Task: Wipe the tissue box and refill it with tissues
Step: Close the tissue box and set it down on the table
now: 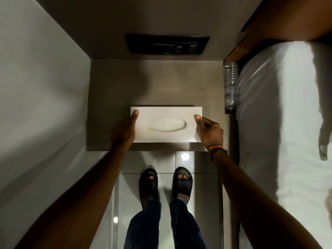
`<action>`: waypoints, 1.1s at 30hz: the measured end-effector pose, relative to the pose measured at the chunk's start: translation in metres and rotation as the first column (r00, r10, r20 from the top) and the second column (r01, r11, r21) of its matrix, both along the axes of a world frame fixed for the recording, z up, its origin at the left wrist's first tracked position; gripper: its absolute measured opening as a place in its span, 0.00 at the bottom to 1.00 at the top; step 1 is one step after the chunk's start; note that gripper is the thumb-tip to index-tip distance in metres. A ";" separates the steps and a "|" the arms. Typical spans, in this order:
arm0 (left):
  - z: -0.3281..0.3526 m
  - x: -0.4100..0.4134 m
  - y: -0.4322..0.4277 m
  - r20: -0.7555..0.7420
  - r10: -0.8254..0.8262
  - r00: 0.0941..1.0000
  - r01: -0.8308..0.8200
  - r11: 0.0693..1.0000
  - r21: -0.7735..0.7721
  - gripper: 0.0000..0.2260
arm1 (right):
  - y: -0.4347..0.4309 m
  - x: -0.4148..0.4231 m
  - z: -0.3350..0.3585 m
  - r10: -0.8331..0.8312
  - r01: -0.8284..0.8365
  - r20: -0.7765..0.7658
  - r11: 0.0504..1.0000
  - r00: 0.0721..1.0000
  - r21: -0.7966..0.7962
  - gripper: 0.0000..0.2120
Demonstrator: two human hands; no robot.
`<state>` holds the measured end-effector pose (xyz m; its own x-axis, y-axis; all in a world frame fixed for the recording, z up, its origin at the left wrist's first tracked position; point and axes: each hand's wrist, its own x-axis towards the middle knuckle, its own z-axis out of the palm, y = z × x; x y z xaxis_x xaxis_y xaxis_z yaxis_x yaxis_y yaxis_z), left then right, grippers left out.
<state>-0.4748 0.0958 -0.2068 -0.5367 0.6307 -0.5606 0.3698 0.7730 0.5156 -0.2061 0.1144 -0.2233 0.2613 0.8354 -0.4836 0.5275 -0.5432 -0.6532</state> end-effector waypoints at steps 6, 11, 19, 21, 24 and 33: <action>0.004 0.000 -0.009 -0.036 -0.036 0.999 0.040 0.995 0.097 0.27 | -0.001 -0.011 0.013 0.075 -0.098 0.139 0.980 0.987 0.172 0.23; 0.006 -0.001 -0.014 -0.054 0.016 0.998 -0.013 0.998 0.065 0.28 | 0.000 -0.022 0.023 0.311 -0.549 0.531 0.746 0.788 0.376 0.12; -0.013 -0.004 -0.036 0.015 0.106 0.994 -0.106 0.994 0.003 0.31 | 0.007 -0.077 0.035 0.688 -0.772 0.499 0.632 0.526 -0.058 0.10; -0.022 -0.006 -0.043 0.036 0.143 0.989 -0.144 0.990 0.006 0.33 | 0.011 -0.083 0.035 0.680 -0.742 0.503 0.661 0.534 -0.106 0.13; -0.027 -0.006 -0.048 0.069 0.179 0.981 -0.180 0.984 0.006 0.35 | 0.017 -0.089 0.032 0.700 -0.758 0.555 0.628 0.450 -0.177 0.13; -0.025 -0.003 -0.039 0.106 0.175 0.979 -0.179 0.983 0.035 0.28 | 0.024 -0.096 0.031 0.742 -0.830 0.623 0.493 0.246 -0.260 0.14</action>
